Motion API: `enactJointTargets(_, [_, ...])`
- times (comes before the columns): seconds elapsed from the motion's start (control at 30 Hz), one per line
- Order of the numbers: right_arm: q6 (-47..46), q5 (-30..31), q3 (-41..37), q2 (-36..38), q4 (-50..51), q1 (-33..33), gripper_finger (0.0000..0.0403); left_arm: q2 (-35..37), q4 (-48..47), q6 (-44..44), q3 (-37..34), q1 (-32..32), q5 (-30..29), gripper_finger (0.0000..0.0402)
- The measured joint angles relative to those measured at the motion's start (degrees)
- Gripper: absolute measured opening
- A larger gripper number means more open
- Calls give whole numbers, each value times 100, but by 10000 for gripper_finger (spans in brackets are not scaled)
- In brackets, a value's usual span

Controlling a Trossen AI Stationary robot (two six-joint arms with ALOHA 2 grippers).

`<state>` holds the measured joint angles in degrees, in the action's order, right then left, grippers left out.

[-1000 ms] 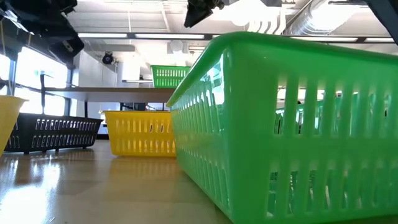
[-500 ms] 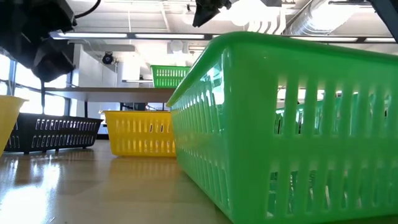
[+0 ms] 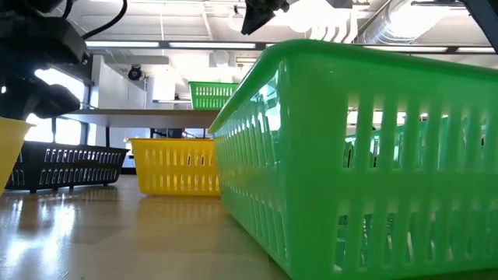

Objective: Stack baskets on shelf by color
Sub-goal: Put the left black basket on the shelf

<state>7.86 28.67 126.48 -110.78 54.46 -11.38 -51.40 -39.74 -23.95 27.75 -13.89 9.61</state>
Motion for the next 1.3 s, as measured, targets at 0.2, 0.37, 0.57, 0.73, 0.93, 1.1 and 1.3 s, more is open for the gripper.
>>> enactJointTargets(0.2, [7, 0, -2, 0, 2, 0, 76, -310, 2, -63, 0, -279, -218, 103])
enactJointTargets(0.37, [7, 2, -2, 0, 2, 0, 76, -577, -14, -146, 0, -396, -530, 103])
enactJointTargets(0.57, [7, 2, -2, 0, 2, 0, 76, -721, -7, -530, 0, -464, -549, 103])
enactJointTargets(0.73, [7, 3, -4, 0, 2, 0, 76, -723, -118, -590, 93, -590, -809, 103])
enactJointTargets(0.93, [9, 4, -7, 0, 2, 0, 76, -721, -380, -159, 421, -728, -1293, 103])
enactJointTargets(1.1, [7, -8, -7, 0, 4, 0, 76, -772, -425, 1, 415, -728, -1145, 103])
enactJointTargets(1.3, [7, -24, -7, 0, 4, 0, 76, -1072, -447, 108, 411, -728, -1409, 103])
